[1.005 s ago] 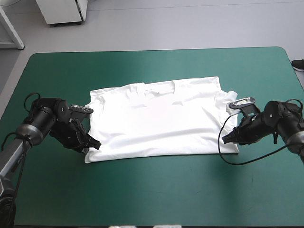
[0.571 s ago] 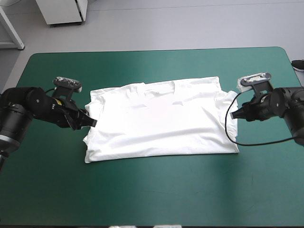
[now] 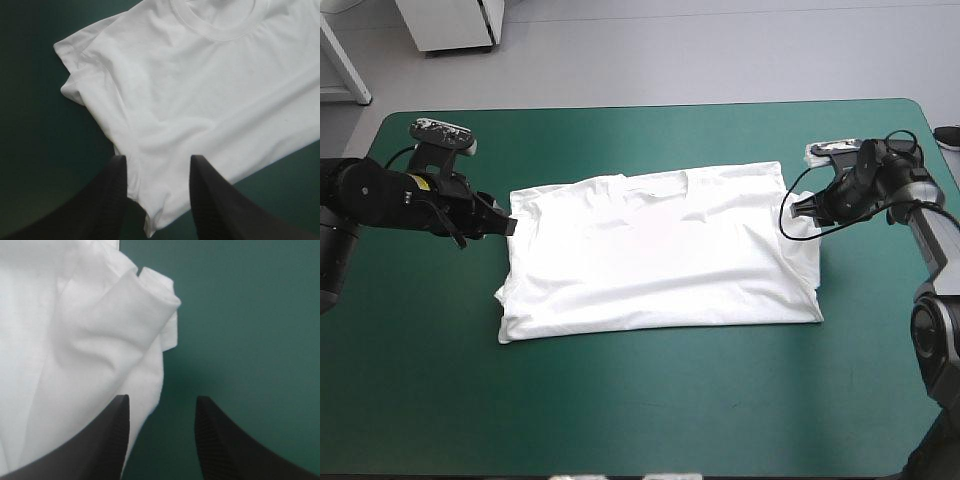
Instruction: Fold the cloth
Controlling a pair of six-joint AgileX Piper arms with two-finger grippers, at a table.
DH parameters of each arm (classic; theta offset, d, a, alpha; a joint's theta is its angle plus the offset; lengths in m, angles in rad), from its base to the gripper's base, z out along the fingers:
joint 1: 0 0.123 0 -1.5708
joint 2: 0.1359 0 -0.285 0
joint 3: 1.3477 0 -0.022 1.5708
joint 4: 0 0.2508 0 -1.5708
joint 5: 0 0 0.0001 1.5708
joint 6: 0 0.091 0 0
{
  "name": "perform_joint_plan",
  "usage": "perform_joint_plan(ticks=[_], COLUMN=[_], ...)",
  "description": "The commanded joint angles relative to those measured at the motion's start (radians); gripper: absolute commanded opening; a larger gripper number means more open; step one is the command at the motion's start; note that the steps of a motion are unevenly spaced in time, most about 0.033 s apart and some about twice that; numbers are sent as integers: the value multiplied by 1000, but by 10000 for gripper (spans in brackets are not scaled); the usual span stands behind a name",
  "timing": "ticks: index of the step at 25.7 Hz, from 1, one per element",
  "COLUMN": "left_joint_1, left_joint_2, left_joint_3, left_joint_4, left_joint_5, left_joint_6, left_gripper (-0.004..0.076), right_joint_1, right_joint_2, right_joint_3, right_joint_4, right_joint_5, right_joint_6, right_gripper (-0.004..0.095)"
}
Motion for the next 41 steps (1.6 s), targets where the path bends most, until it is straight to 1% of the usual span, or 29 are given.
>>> perform_joint_plan(ticks=[1, 6, 9, 11, 13, 15, 16, 17, 21, 26, 30, 32, 36, 38, 41], left_joint_1=[-4, -4, -4, -4, -4, -4, -4, -4, -4, -4, -4, -4, -4, -4, -4], left_joint_2=[-29, -29, -29, -29, -29, -34, -35, -40, -58, -76, -76, -76, -76, -76, -76], left_joint_3=[-33, -33, -33, -33, -33, -33, -33, -33, -33, -33, -33, -33, -33, -33, -33], left_joint_4=[-20, -20, -20, -20, -20, -20, -20, -20, -17, -15, -19, -19, -19, -19, -19], left_joint_5=[-37, -24, -15, -3, -1, -1, -1, -1, -1, -1, 2, 0, -3, -3, -3], left_joint_6=[3, 3, 3, 6, 6, 6, 6, 6, 6, 6, 6, 6, 6, 6, 6], left_gripper=[305, 305, 305, 305, 305, 305, 305, 305, 305, 305, 305, 305, 305, 305, 305], right_joint_1=[-7, -8, -8, -8, -8, -8, -8, -8, -8, -4, 13, 33, 110, 163, 213], right_joint_2=[-10, 47, 75, 96, 107, 109, 109, 109, 100, 66, 21, 8, 5, 12, 36], right_joint_3=[-37, -37, -37, -37, -37, -39, -44, -49, -88, -149, -153, -153, -153, -153, -153], right_joint_4=[52, 54, 57, 57, 68, 68, 68, 68, 84, 93, 155, 184, 187, 185, 185], right_joint_5=[-29, -45, -37, -28, -24, -24, -20, -18, 15, 84, 107, 126, 135, 127, 103], right_joint_6=[-31, -31, -31, -31, -31, -31, -31, -31, -31, -31, -63, -65, -65, -84, -88], right_gripper=[405, 405, 398, 337, 210, 105, 21, -19, -15, -15, -15, -15, -15, -15, -15])
